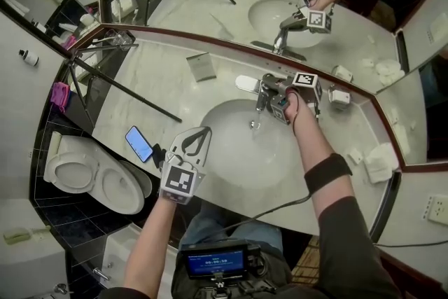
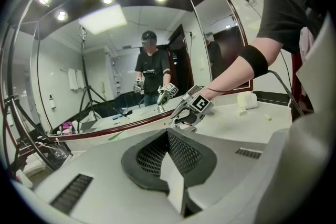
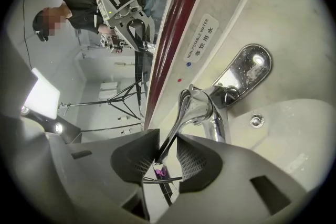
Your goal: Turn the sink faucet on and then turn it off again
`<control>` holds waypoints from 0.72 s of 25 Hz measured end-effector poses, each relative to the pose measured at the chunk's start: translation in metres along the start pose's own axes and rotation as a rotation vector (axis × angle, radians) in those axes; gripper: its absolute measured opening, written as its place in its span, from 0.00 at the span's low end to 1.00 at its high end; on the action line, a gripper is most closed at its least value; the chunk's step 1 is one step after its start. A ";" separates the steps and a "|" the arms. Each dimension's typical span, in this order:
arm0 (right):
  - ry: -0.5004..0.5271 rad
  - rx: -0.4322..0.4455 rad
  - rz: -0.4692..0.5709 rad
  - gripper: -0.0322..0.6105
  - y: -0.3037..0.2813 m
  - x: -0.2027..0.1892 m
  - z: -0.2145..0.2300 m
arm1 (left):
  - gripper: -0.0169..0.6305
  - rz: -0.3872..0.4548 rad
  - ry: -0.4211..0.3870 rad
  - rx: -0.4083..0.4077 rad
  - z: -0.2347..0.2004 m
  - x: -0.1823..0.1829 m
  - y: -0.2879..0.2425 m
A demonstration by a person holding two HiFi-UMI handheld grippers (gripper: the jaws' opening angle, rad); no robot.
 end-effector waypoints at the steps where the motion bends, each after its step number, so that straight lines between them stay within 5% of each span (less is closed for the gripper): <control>1: 0.034 -0.026 0.002 0.26 0.002 0.001 0.004 | 0.03 0.001 -0.003 0.001 -0.001 0.001 0.002; 11: 0.286 -0.097 0.010 0.18 0.038 -0.012 0.000 | 0.03 0.039 -0.009 -0.008 -0.006 0.019 0.023; 18: 0.658 -0.040 0.022 0.07 0.087 -0.026 -0.040 | 0.03 0.066 0.020 -0.030 0.000 0.032 0.028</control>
Point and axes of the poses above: the fingertips, and each gripper's own axes: y backward along the fingers, z to its right, x out of its top, the point moved 1 cm from there along y, backward along the fingers, and after that the axes turned 11 degrees about z, right-handed, at the moved point
